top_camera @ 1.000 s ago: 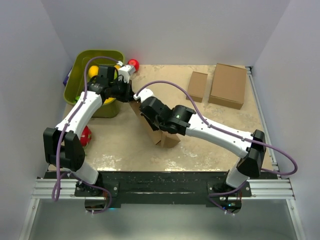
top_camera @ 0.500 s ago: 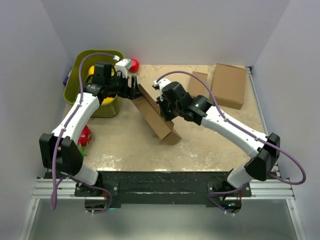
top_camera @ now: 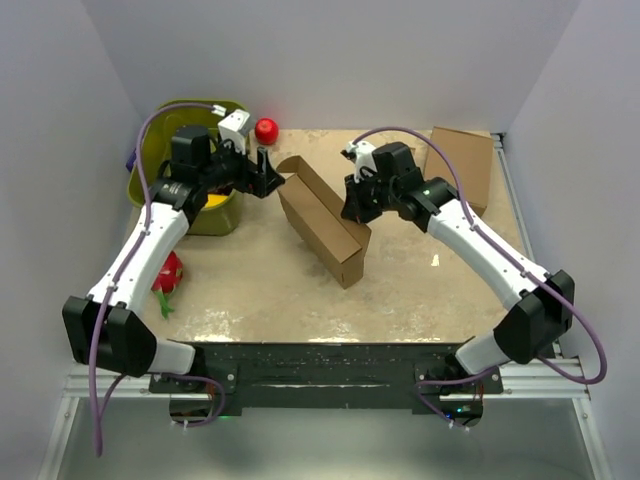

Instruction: Fold the paper box

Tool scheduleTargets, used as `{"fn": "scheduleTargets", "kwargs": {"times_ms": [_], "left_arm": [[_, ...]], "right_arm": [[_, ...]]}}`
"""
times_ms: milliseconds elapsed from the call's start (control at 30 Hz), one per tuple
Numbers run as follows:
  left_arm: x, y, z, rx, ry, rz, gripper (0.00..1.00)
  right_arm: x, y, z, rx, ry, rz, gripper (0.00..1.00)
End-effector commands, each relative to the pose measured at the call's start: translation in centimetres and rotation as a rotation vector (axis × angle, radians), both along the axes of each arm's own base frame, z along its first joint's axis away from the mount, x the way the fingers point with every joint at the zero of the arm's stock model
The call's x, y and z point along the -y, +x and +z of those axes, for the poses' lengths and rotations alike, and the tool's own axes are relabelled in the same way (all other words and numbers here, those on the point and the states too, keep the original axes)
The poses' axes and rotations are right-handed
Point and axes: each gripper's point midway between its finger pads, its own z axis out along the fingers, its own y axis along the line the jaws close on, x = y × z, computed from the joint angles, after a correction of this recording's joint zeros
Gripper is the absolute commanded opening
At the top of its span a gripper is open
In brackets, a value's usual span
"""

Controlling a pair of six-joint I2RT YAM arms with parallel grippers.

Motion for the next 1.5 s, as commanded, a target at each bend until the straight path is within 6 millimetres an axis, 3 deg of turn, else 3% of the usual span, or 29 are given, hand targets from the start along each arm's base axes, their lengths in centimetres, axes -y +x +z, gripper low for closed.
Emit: {"fn": "scheduleTargets", "kwargs": {"times_ms": [0,133,267,400,600,633,700,800,833,900,933,1033,1200,1367,1467], "left_arm": [[0.6,1.2,-1.5,0.002,-0.014,-0.028,0.91],[0.9,2.6,-2.7,0.005,-0.017,-0.027,0.92],[0.7,4.8,-2.2,0.025,-0.014,0.004,0.92],[0.7,5.0,-2.3,0.027,-0.004,0.002,0.88],[-1.2,4.4,-5.0,-0.014,0.086,0.078,0.87],[-1.6,4.1,-5.9,-0.026,0.098,0.091,0.88],[-1.8,3.7,-5.3,0.000,0.096,0.103,0.91],[-2.1,3.1,-4.4,0.043,0.087,0.115,0.93],[-2.1,3.0,-4.3,0.054,0.086,0.115,0.93],[-2.2,2.8,-3.3,0.081,0.082,0.118,0.93],[-2.2,2.7,-3.2,0.088,0.082,0.118,0.93],[-2.4,2.5,-3.5,0.088,0.087,0.119,0.94],[-1.9,2.1,-5.1,0.046,0.079,0.093,0.94],[-1.8,1.7,-6.1,0.019,0.070,0.088,0.94],[-1.9,1.6,-6.6,0.013,0.074,0.090,0.93]], "right_arm": [[-1.3,-0.7,-0.1,0.008,0.037,0.148,0.00],[-1.8,0.6,-0.2,0.057,0.052,0.171,0.00],[-2.5,1.7,-0.8,0.056,0.056,0.184,0.00],[-2.9,2.6,-0.2,0.095,0.043,0.226,0.00],[-2.9,3.6,-0.2,0.112,0.021,0.221,0.01],[-3.0,3.7,-0.2,0.113,0.019,0.220,0.09],[-2.9,4.0,0.1,0.121,0.018,0.210,0.13],[-2.8,4.3,0.7,0.131,0.022,0.187,0.33],[-2.8,4.3,1.3,0.143,0.031,0.180,0.48],[-2.7,4.1,2.1,0.149,0.047,0.165,0.62],[-2.5,4.3,2.6,0.162,0.052,0.148,0.75],[-1.5,4.3,4.1,0.178,0.062,0.060,0.87],[1.1,3.4,6.6,0.178,0.078,-0.108,0.91],[4.2,1.7,6.0,0.111,0.040,-0.274,0.90],[4.6,0.1,5.2,0.062,0.047,-0.307,0.89]]}}
